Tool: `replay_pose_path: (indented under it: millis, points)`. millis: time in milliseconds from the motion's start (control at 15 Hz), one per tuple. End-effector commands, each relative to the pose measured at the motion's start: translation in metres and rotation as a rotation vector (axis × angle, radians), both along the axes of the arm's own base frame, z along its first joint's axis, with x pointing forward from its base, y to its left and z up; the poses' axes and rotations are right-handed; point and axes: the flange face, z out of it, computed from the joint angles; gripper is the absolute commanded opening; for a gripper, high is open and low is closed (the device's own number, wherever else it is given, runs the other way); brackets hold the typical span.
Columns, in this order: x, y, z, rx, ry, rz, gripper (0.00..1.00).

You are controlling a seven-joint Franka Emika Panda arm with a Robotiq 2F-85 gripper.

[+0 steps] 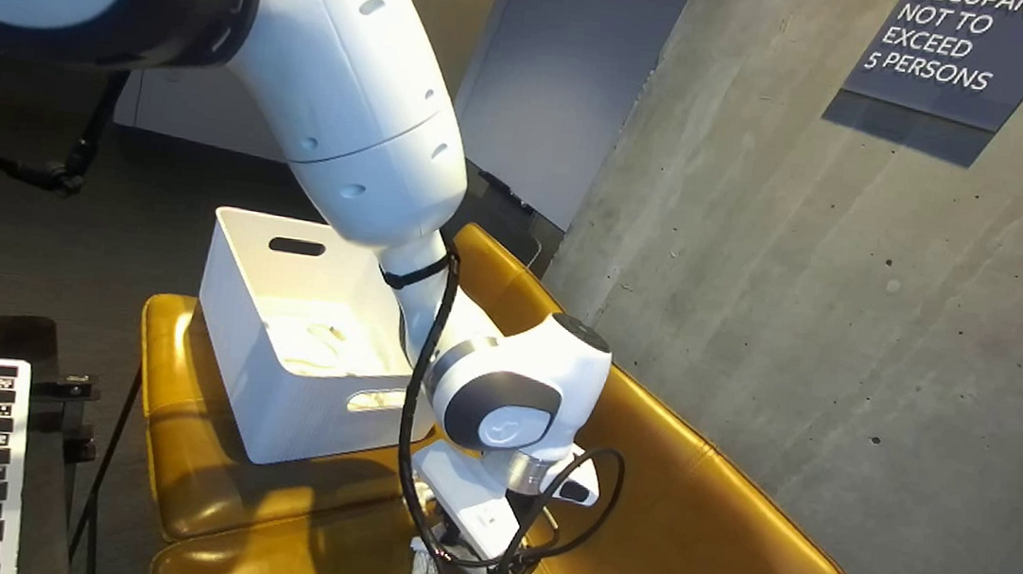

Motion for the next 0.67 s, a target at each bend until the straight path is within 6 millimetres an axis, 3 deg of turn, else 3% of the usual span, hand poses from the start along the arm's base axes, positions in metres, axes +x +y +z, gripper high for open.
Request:
replay_pose_path:
  millis: [0,67,133,600]
  points:
    - [0.0009,-0.0004,-0.0068,-0.018,0.026,-0.022,0.68]
    - [0.0014,-0.001,-0.0059,-0.019,0.023,-0.027,0.54]
    - [0.0013,-0.0013,-0.0058,-0.018,0.023,-0.029,0.53]
    - [-0.0005,0.0059,-0.0022,-0.028,0.021,-0.017,0.01]
